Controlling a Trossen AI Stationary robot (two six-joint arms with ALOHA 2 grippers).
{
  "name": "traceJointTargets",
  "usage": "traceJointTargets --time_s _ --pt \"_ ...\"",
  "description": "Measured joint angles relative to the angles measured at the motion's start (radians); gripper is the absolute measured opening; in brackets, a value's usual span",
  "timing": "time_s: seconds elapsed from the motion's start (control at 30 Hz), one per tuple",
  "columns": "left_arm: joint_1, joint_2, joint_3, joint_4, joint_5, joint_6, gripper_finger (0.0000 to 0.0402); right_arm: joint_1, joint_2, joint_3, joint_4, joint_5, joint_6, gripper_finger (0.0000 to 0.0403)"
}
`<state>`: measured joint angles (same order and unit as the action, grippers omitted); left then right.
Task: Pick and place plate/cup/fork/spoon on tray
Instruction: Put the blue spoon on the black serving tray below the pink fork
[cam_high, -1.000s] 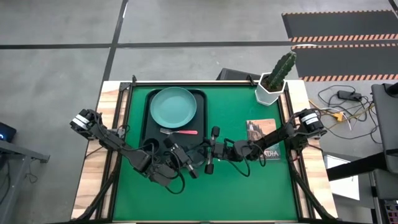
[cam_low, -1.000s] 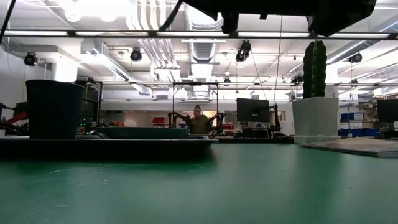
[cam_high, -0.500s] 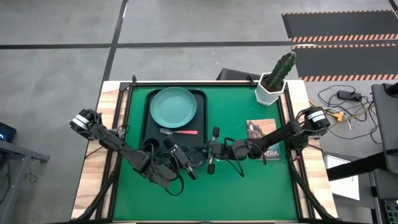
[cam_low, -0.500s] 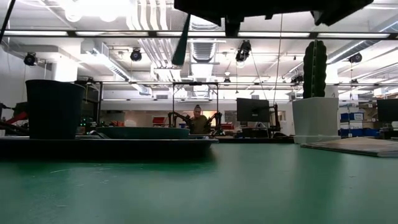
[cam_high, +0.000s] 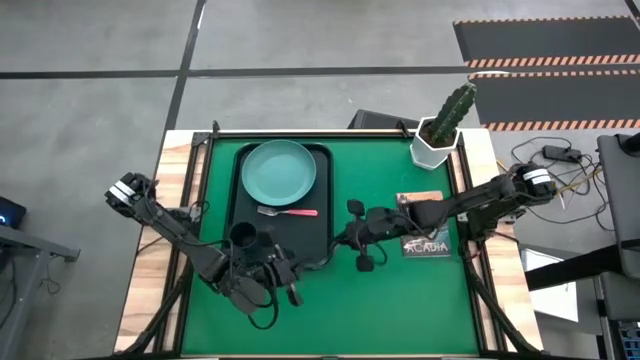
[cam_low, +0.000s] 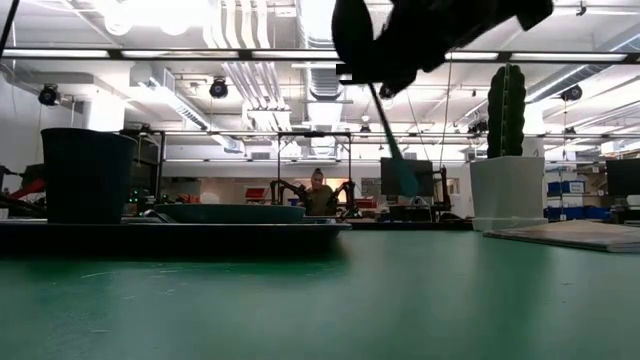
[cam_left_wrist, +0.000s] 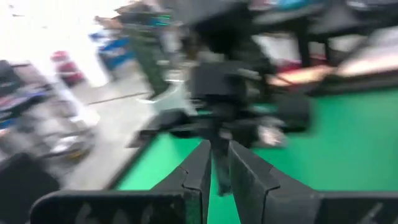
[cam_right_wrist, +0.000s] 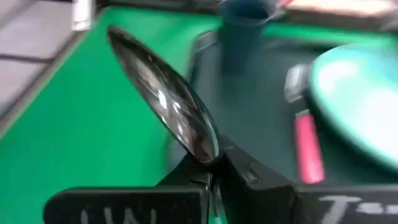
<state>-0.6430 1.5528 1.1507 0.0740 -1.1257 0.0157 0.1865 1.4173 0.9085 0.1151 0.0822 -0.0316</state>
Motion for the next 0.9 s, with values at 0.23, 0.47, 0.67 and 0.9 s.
traceJointTargets --time_s 0.23,0.47,0.67,0.9 --pt "0.041 0.011 -0.045 0.078 0.328 -0.006 0.0037 -0.074 -0.004 -0.001 -0.027 -0.239 0.097 0.0008" --pt "0.117 0.015 -0.162 0.259 0.329 0.008 0.0048 -0.076 0.006 -0.002 -0.030 -0.240 0.095 0.0008" --pt "0.166 0.015 -0.258 0.463 0.361 0.017 0.0126 -0.076 0.006 -0.002 -0.030 -0.240 0.094 0.0008" --pt "0.230 0.049 -0.331 0.649 0.537 0.024 0.0190 -0.076 0.006 -0.002 -0.028 -0.240 0.092 0.0008"
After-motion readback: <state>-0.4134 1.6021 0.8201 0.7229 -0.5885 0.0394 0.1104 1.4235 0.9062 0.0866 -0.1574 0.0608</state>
